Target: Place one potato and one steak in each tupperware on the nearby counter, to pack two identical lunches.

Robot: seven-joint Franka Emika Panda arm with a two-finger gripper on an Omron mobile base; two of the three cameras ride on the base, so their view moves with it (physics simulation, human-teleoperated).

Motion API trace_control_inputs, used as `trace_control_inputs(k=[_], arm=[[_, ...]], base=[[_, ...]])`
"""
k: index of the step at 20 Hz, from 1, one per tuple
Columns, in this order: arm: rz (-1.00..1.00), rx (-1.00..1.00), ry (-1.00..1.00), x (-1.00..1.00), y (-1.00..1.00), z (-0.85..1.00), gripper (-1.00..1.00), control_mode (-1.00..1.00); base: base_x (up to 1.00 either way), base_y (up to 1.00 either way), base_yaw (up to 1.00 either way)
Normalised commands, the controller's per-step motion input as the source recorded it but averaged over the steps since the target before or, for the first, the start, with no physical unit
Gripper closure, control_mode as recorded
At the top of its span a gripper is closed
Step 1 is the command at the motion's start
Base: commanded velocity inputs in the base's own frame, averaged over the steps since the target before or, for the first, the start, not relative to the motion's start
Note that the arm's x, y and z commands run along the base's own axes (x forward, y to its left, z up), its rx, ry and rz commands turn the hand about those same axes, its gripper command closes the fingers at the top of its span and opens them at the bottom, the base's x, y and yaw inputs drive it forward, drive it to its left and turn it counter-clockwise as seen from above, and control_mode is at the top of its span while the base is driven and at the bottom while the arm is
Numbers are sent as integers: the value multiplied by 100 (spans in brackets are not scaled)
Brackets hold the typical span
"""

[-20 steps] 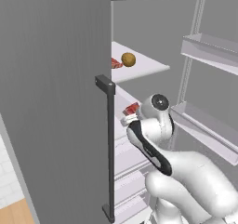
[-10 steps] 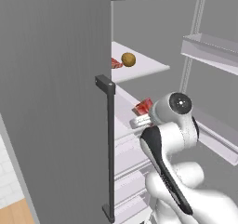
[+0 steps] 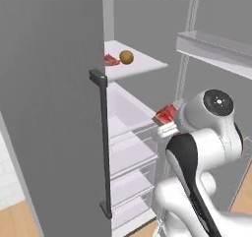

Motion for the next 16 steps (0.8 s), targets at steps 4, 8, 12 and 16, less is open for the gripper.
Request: trace_control_inputs(k=[4,8,12,16], arm=[[0,0,0,0,0,0,100,100],[0,0,0,0,0,0,100,100],[0,0,0,0,0,0,100,100],[0,0,0,0,0,0,100,100]], base=[[-100,-70,-7],[-98,-49,-60],[-86,-32,-70],[-12,-91,-69]])
